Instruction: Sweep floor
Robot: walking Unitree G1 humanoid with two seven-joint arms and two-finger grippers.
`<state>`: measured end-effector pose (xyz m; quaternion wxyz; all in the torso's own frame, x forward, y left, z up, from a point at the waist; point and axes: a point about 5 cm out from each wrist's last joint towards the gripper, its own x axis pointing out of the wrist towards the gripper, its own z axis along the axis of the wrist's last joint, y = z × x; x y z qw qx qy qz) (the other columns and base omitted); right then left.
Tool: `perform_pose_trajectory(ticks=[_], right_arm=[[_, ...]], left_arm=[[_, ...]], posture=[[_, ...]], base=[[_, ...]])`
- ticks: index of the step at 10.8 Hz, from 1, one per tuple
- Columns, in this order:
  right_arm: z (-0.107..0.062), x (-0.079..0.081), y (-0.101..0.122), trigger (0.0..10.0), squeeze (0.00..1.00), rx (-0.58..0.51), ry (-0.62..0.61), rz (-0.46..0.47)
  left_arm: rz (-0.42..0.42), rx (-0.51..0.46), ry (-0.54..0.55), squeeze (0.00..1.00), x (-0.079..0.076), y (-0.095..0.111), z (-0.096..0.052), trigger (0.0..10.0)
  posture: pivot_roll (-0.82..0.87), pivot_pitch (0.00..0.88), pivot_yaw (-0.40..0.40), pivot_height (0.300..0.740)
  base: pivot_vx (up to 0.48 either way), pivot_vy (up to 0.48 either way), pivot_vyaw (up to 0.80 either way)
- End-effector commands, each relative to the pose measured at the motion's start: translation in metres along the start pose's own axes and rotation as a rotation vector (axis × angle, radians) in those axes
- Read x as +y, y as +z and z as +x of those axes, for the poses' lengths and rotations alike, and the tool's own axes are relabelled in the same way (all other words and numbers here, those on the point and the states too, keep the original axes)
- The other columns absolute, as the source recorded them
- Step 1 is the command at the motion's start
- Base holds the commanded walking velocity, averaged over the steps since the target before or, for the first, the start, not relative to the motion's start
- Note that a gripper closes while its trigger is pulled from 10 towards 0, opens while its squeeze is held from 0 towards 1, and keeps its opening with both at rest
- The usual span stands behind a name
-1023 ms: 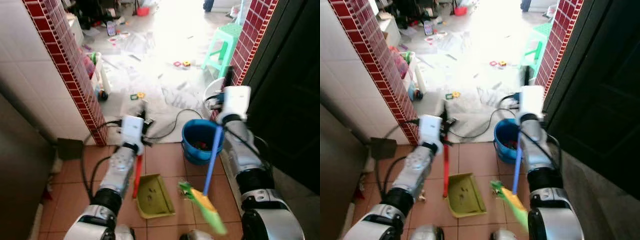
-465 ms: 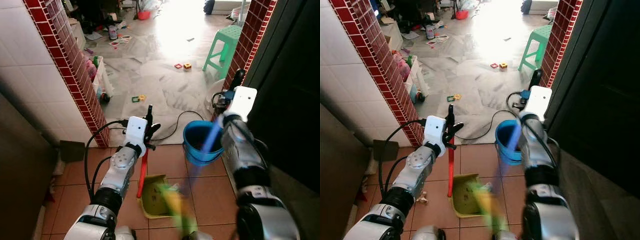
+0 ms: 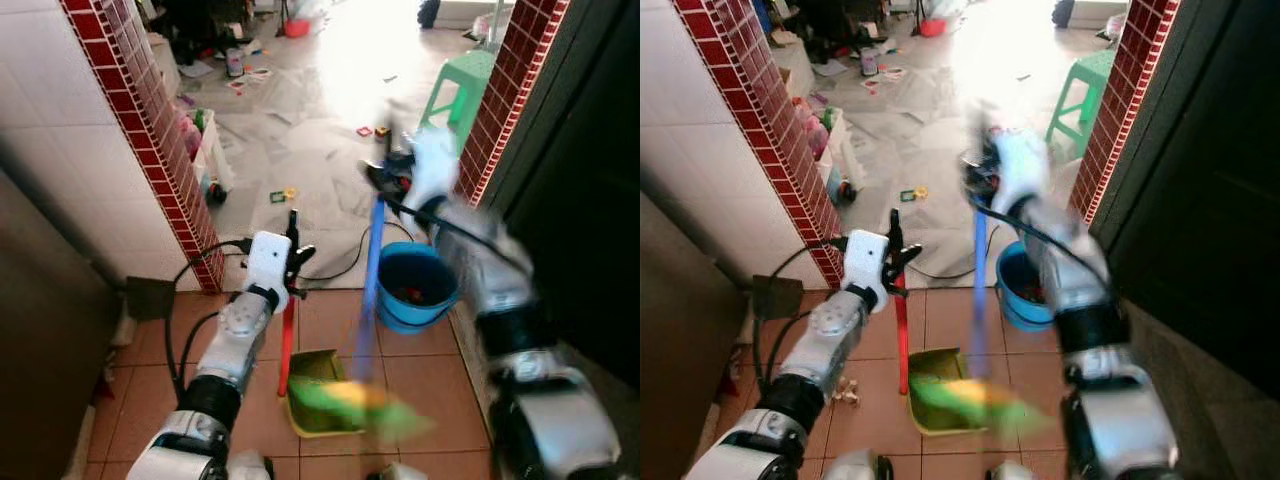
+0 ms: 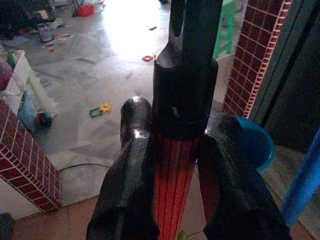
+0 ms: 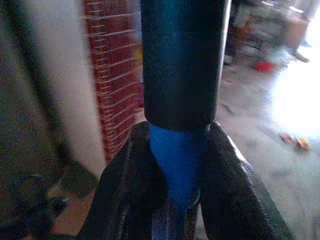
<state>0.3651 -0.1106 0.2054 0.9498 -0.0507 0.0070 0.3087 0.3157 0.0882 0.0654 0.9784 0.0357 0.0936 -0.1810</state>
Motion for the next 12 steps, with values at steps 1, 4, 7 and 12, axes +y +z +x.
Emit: perform_pose_trajectory(ticks=[1, 4, 7, 12], right_arm=[[0.004, 0.005, 0.029, 10.0, 0.00, -0.067, 0.075, -0.069], [0.008, 0.015, 0.048, 10.0, 0.00, -0.137, 0.181, -0.169], [-0.003, 0.002, 0.029, 10.0, 0.00, -0.180, 0.069, -0.352], [-0.027, -0.017, -0.035, 10.0, 0.00, -0.096, -0.423, -0.236]], left_arm=[[0.041, 0.081, -0.053, 0.00, -0.003, -0.012, -0.005, 10.0], [0.155, 0.054, -0.139, 0.00, 0.013, -0.005, -0.020, 10.0], [0.303, -0.022, -0.091, 0.00, 0.019, 0.000, -0.028, 10.0], [0.538, -0.168, -0.072, 0.00, 0.016, 0.013, -0.039, 10.0]], posture=[[-0.13, 0.021, 0.028, 0.740], [-0.09, 0.047, 0.050, 0.740], [-0.06, 0.048, 0.038, 0.740], [-0.05, 0.035, 0.024, 0.740]], base=[[0.000, 0.000, 0.00], [0.000, 0.000, 0.00], [0.000, 0.000, 0.00], [0.000, 0.000, 0.00]])
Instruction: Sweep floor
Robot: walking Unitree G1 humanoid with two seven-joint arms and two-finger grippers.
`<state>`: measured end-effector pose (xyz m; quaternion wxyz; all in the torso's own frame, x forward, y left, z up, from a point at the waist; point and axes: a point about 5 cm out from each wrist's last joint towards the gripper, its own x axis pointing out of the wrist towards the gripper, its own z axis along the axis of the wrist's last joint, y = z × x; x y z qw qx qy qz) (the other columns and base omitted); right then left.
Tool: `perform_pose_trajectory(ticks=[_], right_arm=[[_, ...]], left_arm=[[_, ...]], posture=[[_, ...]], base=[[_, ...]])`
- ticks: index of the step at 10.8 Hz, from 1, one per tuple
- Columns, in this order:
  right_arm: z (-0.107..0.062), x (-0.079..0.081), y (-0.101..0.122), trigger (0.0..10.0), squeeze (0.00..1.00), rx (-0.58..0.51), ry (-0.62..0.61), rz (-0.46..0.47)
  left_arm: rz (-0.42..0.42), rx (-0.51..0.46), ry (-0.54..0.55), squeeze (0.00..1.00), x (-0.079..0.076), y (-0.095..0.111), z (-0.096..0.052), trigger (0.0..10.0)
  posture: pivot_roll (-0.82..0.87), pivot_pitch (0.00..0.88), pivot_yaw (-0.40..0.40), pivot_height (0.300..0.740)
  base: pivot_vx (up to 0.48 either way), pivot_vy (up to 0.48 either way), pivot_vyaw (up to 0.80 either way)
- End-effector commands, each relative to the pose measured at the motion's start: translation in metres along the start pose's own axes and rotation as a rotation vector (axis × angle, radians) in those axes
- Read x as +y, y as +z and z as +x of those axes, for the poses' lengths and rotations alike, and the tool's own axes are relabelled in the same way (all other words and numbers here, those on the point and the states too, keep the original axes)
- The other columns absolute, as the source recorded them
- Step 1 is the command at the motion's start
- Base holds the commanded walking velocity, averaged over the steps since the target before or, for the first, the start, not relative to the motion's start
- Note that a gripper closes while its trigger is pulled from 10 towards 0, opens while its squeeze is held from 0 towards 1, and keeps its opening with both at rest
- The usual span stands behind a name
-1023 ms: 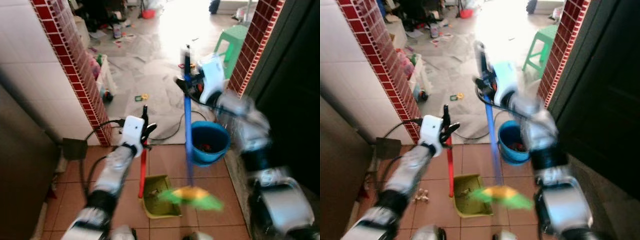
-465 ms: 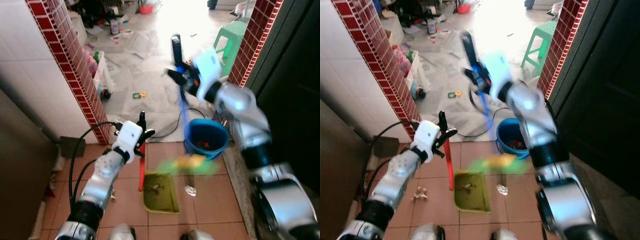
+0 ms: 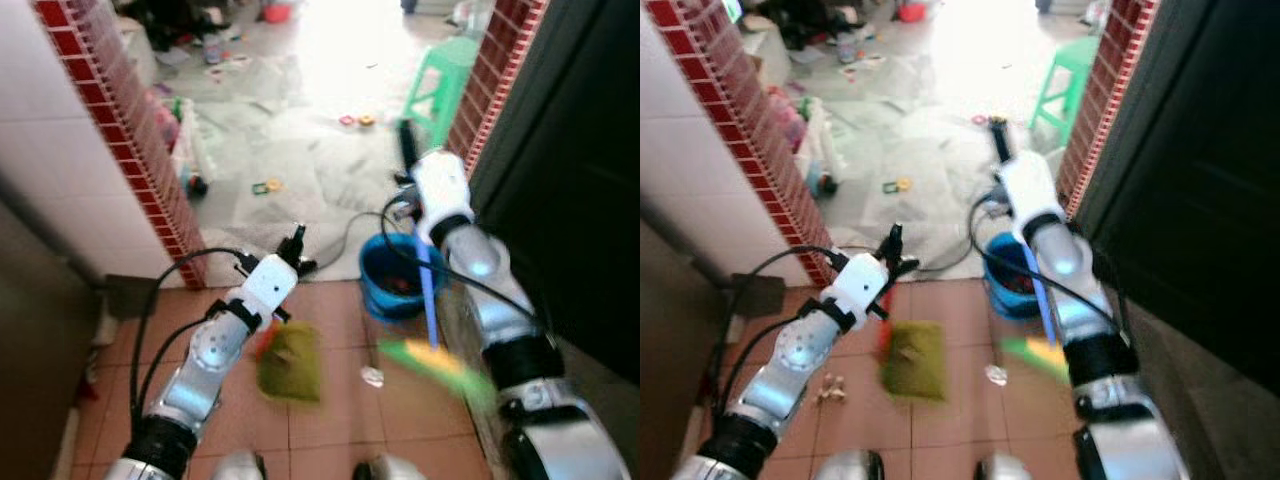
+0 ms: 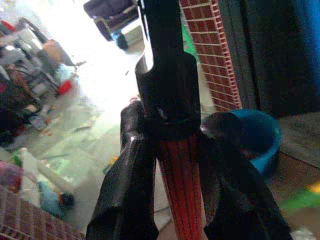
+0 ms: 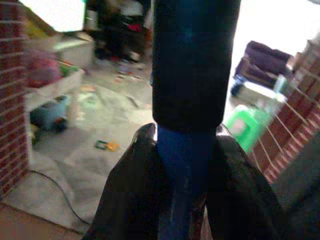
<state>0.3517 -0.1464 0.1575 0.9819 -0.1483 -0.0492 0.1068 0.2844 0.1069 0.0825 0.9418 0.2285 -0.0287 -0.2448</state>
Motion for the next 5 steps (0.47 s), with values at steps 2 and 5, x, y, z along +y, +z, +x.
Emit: perform_pose_trajectory(ticks=[2, 5], right_arm=[[0.006, -0.002, 0.013, 10.0, 0.00, -0.055, -0.076, 0.005], [0.007, -0.013, 0.016, 10.0, 0.00, -0.055, -0.157, 0.033]], left_arm=[[0.052, 0.061, 0.059, 0.00, 0.016, -0.010, 0.006, 10.0], [0.122, 0.024, 0.081, 0.00, 0.025, -0.007, 0.020, 10.0]], posture=[[-0.09, 0.028, 0.039, 0.740], [-0.12, 0.042, 0.055, 0.740]], base=[[0.000, 0.000, 0.00], [0.000, 0.000, 0.00]])
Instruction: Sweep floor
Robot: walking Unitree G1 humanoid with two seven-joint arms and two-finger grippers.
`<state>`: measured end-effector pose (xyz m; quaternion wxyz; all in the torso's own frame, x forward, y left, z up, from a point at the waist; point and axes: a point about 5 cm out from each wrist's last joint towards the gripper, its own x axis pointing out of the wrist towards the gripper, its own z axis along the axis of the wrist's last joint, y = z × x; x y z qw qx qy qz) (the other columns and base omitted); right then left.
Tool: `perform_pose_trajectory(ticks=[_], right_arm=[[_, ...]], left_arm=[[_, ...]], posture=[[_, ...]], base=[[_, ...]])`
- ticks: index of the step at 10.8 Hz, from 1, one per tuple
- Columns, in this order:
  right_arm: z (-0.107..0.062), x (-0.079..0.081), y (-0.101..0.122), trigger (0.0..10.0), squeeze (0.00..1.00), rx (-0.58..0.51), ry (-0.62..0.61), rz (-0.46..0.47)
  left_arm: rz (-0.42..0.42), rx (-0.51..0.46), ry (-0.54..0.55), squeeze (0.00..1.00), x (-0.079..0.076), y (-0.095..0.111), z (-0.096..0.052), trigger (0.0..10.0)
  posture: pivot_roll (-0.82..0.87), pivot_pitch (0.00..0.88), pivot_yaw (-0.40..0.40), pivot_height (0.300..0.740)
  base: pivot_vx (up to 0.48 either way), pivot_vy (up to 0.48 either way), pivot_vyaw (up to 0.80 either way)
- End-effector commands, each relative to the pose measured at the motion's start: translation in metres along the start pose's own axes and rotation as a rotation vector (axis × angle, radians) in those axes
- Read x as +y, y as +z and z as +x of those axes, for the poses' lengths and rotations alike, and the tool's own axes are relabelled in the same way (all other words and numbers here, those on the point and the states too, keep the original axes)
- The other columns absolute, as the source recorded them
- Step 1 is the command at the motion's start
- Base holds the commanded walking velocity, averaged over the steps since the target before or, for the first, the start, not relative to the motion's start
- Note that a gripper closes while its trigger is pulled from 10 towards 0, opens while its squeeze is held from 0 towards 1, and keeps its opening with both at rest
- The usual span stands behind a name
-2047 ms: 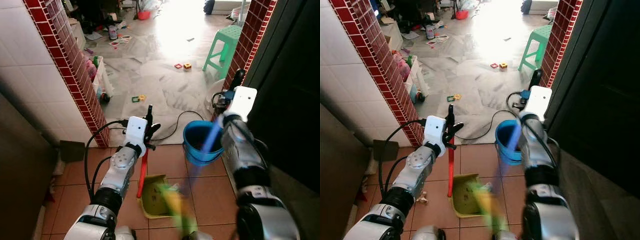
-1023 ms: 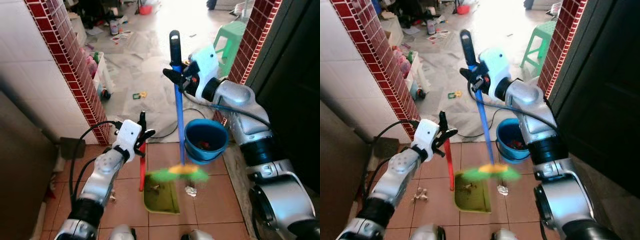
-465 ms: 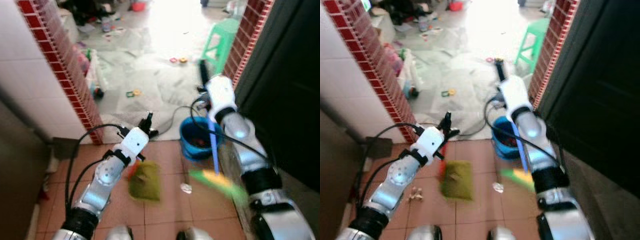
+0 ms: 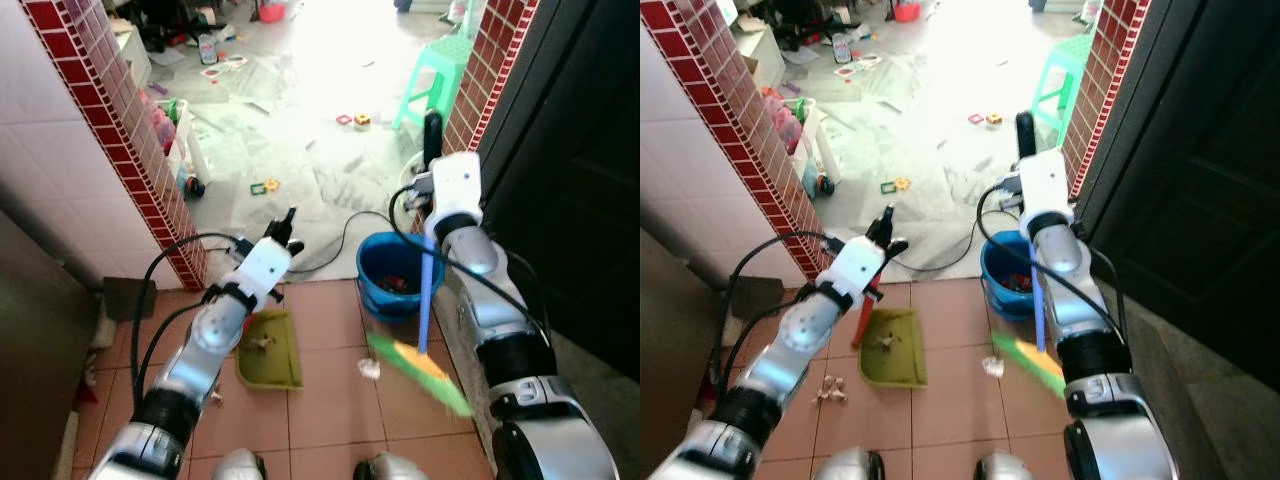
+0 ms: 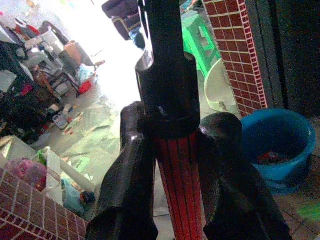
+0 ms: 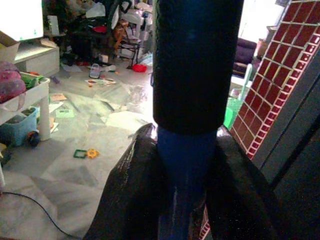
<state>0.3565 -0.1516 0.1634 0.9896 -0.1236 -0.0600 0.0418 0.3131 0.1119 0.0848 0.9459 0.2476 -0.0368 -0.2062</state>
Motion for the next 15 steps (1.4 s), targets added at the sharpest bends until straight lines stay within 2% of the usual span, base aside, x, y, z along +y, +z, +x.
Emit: perform_pose_trajectory(ticks=[1, 2, 12, 13, 14, 15], right_arm=[[0.003, -0.005, 0.012, 10.0, 0.00, -0.047, -0.030, 0.001], [0.003, -0.005, 0.013, 10.0, 0.00, -0.047, -0.030, 0.004], [0.003, -0.005, 0.013, 10.0, 0.00, -0.047, -0.030, 0.004], [-0.003, 0.013, 0.003, 10.0, 0.00, -0.013, -0.048, 0.064], [-0.002, 0.013, 0.003, 10.0, 0.00, -0.008, -0.050, 0.080], [0.000, 0.010, 0.005, 10.0, 0.00, -0.013, -0.063, 0.107]], left_arm=[[0.094, 0.009, 0.019, 0.00, 0.011, -0.002, 0.002, 10.0], [0.122, -0.005, 0.024, 0.00, 0.013, -0.001, 0.004, 10.0], [0.122, -0.005, 0.024, 0.00, 0.013, -0.001, 0.004, 10.0], [-0.331, 0.049, 0.176, 0.00, 0.016, 0.002, 0.010, 10.0], [-0.469, 0.026, 0.188, 0.00, 0.010, 0.008, 0.010, 10.0], [-0.491, 0.018, 0.184, 0.00, 0.004, 0.009, 0.010, 10.0]], posture=[[-0.12, 0.035, 0.060, 0.740], [-0.12, 0.033, 0.063, 0.740], [-0.12, 0.033, 0.063, 0.740], [-0.11, 0.046, 0.075, 0.740], [-0.11, 0.046, 0.057, 0.740], [-0.11, 0.046, 0.049, 0.740]], base=[[0.000, 0.000, 0.00], [0.000, 0.000, 0.00], [0.000, 0.000, 0.00], [0.000, 0.000, 0.00], [0.000, 0.000, 0.00], [0.000, 0.000, 0.00]])
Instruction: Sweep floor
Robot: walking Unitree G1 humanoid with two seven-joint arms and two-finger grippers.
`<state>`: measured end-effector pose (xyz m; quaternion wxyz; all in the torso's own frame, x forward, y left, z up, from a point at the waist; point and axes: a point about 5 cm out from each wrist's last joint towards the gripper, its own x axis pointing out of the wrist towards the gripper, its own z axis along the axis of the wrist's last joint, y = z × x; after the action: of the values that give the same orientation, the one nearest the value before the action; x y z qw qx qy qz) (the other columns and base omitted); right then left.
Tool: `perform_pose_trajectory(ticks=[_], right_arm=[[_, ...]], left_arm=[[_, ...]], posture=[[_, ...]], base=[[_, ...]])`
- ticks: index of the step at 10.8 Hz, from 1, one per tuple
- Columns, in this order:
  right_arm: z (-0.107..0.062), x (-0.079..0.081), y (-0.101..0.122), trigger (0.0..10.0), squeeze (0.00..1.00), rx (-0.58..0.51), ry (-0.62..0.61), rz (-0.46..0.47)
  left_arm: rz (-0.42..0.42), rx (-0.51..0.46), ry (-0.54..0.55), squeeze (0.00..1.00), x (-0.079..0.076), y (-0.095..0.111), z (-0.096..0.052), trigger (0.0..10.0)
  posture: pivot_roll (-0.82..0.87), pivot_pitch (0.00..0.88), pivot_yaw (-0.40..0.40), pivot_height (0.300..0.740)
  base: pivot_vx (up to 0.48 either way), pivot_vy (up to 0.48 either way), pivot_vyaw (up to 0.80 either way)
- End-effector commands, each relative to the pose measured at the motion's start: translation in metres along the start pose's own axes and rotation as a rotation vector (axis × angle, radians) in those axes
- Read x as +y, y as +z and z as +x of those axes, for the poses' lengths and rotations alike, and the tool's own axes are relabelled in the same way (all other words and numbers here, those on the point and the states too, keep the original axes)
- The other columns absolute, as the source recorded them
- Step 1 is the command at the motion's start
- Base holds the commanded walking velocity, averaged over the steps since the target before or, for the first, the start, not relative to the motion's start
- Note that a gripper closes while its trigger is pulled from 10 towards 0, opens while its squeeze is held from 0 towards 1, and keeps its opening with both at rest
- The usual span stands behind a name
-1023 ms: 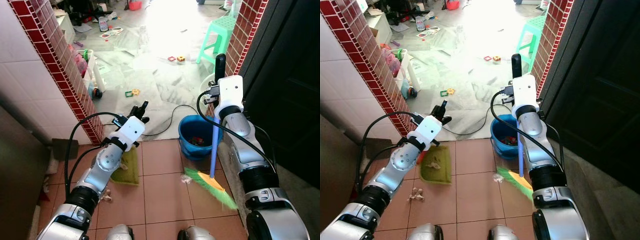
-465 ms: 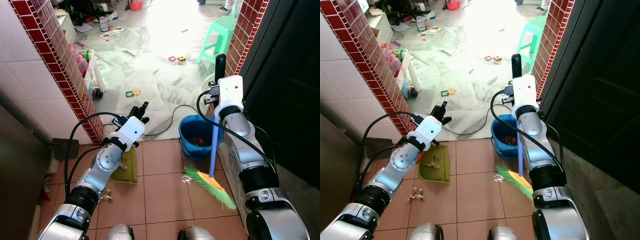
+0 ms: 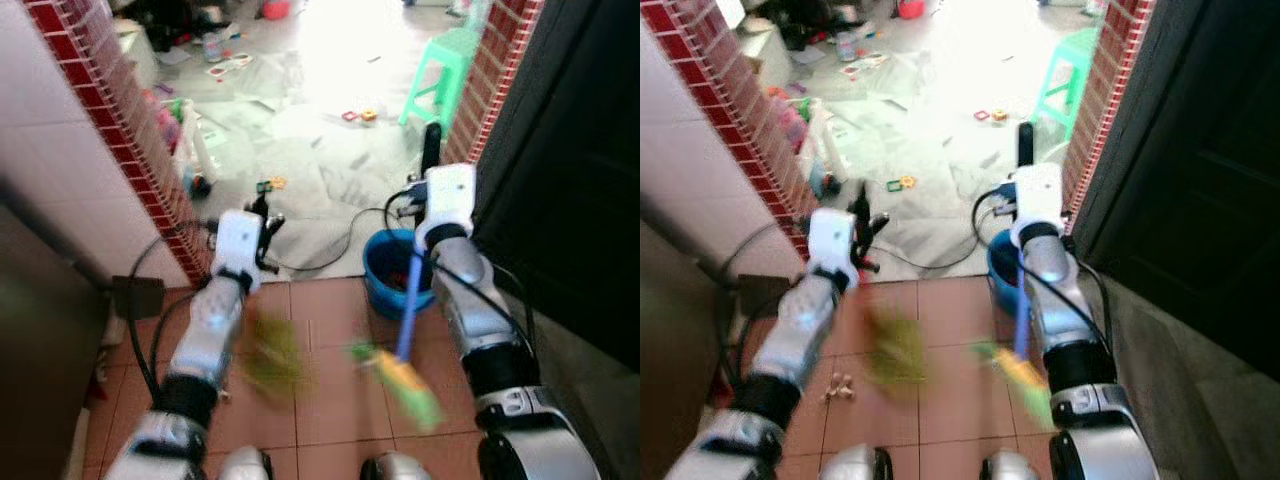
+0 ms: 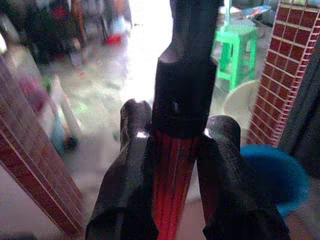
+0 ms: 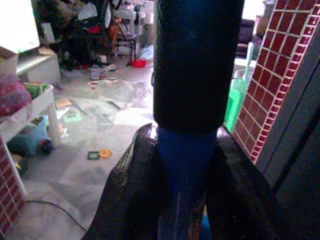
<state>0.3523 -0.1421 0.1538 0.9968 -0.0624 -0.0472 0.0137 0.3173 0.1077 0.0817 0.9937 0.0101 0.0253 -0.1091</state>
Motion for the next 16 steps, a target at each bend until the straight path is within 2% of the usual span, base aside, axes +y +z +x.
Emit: perform_pose_trajectory(ticks=[1, 3, 5, 8, 10, 11, 12, 14, 15, 16], right_arm=[[0.008, -0.005, 0.017, 10.0, 0.00, -0.069, -0.018, -0.011], [0.011, -0.012, 0.019, 10.0, 0.00, -0.075, -0.052, -0.002], [0.011, -0.005, 0.011, 10.0, 0.00, -0.017, -0.051, 0.097], [0.010, -0.005, 0.003, 10.0, 0.00, 0.038, -0.042, 0.101], [0.009, 0.005, -0.002, 10.0, 0.00, 0.103, 0.004, 0.189], [0.010, 0.015, 0.004, 10.0, 0.00, 0.108, 0.068, 0.247], [0.010, 0.033, 0.022, 10.0, 0.00, 0.084, 0.220, 0.286], [0.006, 0.055, 0.053, 10.0, 0.00, 0.006, 0.471, 0.258], [0.002, 0.063, 0.081, 10.0, 0.00, -0.100, 0.617, 0.188], [0.000, 0.060, 0.090, 10.0, 0.00, -0.144, 0.666, 0.136]], left_arm=[[-0.025, -0.045, -0.021, 0.00, -0.005, 0.011, 0.003, 10.0], [-0.051, -0.029, -0.020, 0.00, -0.005, 0.009, -0.001, 10.0], [-0.058, -0.004, -0.023, 0.00, -0.004, 0.005, -0.004, 10.0], [-0.001, 0.006, 0.009, 0.00, -0.002, 0.003, -0.004, 10.0], [-0.007, 0.003, 0.019, 0.00, -0.002, 0.002, -0.004, 10.0], [0.002, -0.002, 0.021, 0.00, -0.002, 0.003, -0.003, 10.0], [0.013, -0.003, 0.024, 0.00, -0.002, 0.003, -0.003, 10.0], [0.018, 0.003, 0.025, 0.00, 0.000, 0.002, -0.003, 10.0], [0.029, 0.014, 0.024, 0.00, 0.002, 0.000, -0.003, 10.0], [0.037, 0.011, 0.016, 0.00, -0.001, 0.002, -0.002, 10.0]], posture=[[-0.11, 0.047, 0.037, 0.740], [-0.10, 0.049, 0.033, 0.740], [-0.09, 0.052, 0.032, 0.740], [-0.10, 0.053, 0.029, 0.740], [-0.10, 0.053, 0.028, 0.740], [-0.10, 0.050, 0.028, 0.740], [-0.10, 0.047, 0.028, 0.740], [-0.10, 0.049, 0.030, 0.740], [-0.08, 0.055, 0.038, 0.740], [-0.07, 0.062, 0.025, 0.740]], base=[[0.000, 0.000, 0.00], [0.000, 0.000, 0.00], [0.000, 0.000, 0.00], [0.000, 0.000, 0.00], [0.000, 0.000, 0.00], [0.000, 0.000, 0.00], [0.000, 0.000, 0.00], [0.000, 0.000, 0.00], [0.000, 0.000, 0.00], [0.000, 0.000, 0.00]])
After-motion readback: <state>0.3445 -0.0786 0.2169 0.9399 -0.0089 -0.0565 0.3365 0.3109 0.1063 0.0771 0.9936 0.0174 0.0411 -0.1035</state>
